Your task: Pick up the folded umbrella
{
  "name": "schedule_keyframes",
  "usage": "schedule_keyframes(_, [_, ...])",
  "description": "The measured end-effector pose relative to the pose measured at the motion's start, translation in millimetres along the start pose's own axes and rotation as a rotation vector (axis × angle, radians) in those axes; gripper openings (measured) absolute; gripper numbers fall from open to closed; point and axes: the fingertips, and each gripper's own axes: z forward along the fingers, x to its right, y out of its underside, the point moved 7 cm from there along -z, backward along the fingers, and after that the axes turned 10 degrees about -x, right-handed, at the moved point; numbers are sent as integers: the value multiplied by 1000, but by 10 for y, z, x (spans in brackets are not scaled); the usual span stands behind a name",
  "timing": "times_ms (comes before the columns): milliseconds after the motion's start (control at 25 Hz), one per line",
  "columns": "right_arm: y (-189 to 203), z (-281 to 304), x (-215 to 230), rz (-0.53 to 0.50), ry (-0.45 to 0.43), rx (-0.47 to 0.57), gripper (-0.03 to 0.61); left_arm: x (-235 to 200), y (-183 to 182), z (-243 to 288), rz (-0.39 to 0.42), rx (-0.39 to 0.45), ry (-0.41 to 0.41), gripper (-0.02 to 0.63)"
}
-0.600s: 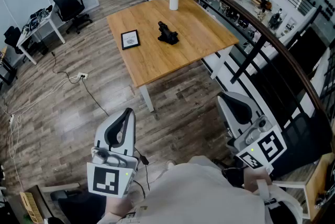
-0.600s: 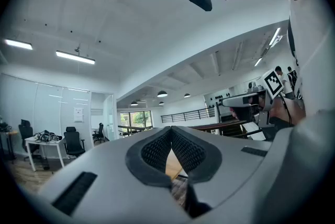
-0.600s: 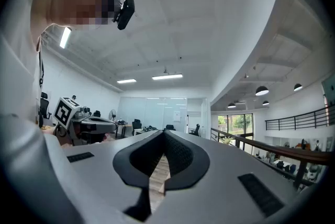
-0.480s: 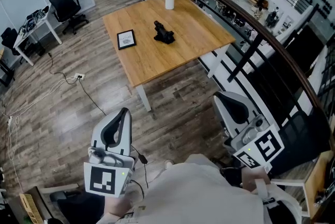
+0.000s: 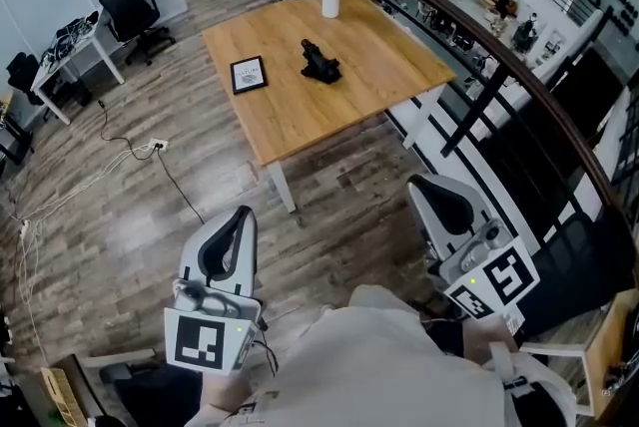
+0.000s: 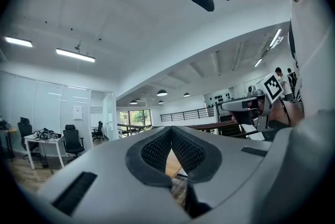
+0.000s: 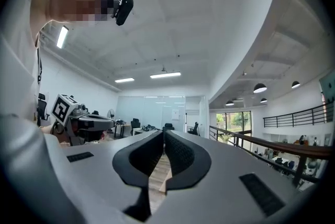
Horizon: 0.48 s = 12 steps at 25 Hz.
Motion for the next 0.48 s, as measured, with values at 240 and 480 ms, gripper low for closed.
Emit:
schedule_keyframes(240, [-26, 102, 74, 32, 23, 68, 342, -92, 76, 81, -16, -7, 2, 18])
schedule_keyframes(480, [57, 432, 290, 46, 3, 44, 341, -243, 158, 328, -30, -35, -4, 18])
